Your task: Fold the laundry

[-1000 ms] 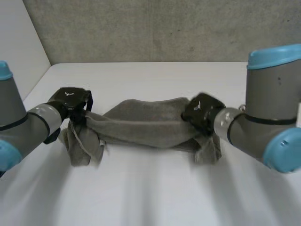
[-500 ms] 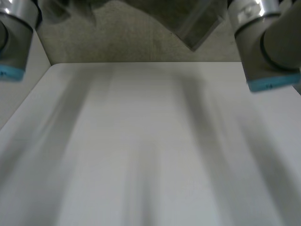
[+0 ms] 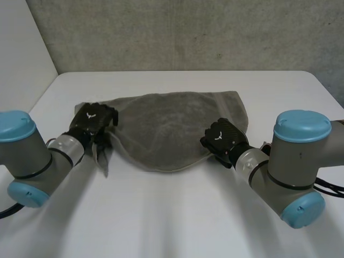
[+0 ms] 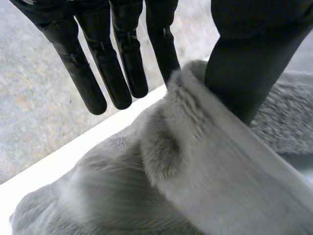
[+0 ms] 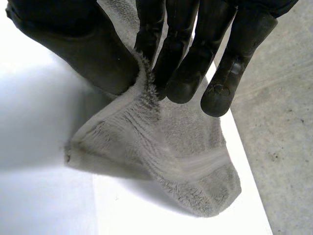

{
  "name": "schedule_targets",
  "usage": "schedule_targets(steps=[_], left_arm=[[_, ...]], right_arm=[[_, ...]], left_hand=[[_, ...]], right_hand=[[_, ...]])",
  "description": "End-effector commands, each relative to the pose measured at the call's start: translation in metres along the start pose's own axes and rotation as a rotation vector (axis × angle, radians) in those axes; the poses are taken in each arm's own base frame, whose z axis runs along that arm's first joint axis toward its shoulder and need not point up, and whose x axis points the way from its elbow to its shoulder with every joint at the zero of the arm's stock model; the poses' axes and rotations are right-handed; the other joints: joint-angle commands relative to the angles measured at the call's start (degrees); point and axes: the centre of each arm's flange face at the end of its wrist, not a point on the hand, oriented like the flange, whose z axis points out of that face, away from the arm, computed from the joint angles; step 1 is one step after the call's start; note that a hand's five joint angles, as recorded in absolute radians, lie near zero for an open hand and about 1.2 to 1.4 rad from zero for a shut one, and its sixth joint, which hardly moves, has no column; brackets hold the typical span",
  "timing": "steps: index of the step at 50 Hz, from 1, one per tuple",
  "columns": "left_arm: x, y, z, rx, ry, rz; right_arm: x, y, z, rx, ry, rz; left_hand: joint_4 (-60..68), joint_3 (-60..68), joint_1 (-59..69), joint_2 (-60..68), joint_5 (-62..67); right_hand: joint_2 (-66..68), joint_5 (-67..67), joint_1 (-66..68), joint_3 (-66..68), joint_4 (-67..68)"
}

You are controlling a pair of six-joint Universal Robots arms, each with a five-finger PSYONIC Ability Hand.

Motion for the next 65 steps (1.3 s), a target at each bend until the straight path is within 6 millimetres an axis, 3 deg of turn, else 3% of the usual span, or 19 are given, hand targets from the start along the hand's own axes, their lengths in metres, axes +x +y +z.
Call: schedule_targets(steps=[1,2,4,6,11,16,30,38,46,62,65], left_arm=[[-0.005,0.001,-0.009,-0.053,-0.005,0.116],[-0.005,0.001,-0.009,-0.053,-0.005,0.116],[-0.007,-0.003,-0.013,-0.066,-0.013,0.119],[-0.008,-0.005,-0.015,-0.074,-0.017,0.118],[-0.006,-0.010,-0.024,-0.077,-0.021,0.112],[-0.004,-0.011,-0.036,-0.097,-0.045,0.106],[-0.008,0.014,-0.055,-0.236,-0.211,0.092],[-0.010,0.012,-0.061,-0.247,-0.254,0.075],[-0.003,0.000,-0.066,-0.199,-0.245,-0.070],[0.015,0.007,-0.067,-0.206,-0.107,-0.175],[0.017,0.017,-0.065,-0.235,-0.103,-0.183]], right_arm=[[0.012,-0.010,-0.018,0.006,0.037,0.003],[0.016,-0.009,-0.023,-0.001,0.049,0.007],[0.020,-0.007,-0.028,-0.011,0.057,0.011],[0.022,-0.007,-0.034,-0.018,0.065,0.018],[0.021,0.000,-0.049,-0.050,0.072,0.047],[0.022,0.022,-0.061,-0.122,0.082,0.140],[0.027,0.050,-0.069,-0.185,0.124,0.305],[0.025,0.056,-0.071,-0.187,0.145,0.309],[0.018,0.056,-0.075,-0.183,0.140,0.307],[0.015,0.057,-0.075,-0.175,0.146,0.301],[0.016,0.058,-0.075,-0.177,0.149,0.304]], left_hand=[[-6.8,-6.9,-7.0,-6.9,-6.9],[-6.9,-6.9,-7.0,-6.9,-6.9],[-23.4,-23.5,-23.6,-23.5,-23.5],[-30.8,-30.9,-31.0,-30.9,-30.9],[-31.4,-31.5,-31.6,-31.5,-31.5],[-31.4,-31.5,-31.6,-31.5,-31.5],[-30.9,-31.0,-31.1,-31.0,-31.0],[-26.5,-26.6,-26.7,-26.6,-26.6],[0.2,0.1,0.0,0.1,0.1],[-1.3,-1.4,-1.5,-1.3,-1.4],[-1.3,-1.4,-1.5,-1.3,-1.4]], right_hand=[[3.6,2.8,3.6,2.9,3.3],[3.6,2.8,3.6,2.9,3.3],[3.6,2.8,3.6,2.9,3.3],[3.6,2.8,3.6,2.9,3.3],[3.6,2.8,3.6,2.9,3.3],[3.6,2.8,3.6,2.9,3.3],[3.6,2.8,3.6,2.9,3.3],[3.6,2.8,3.6,2.9,3.3],[3.6,2.8,3.6,2.9,3.3],[3.6,2.8,3.6,2.9,3.3],[3.6,2.8,3.6,2.9,3.3]])
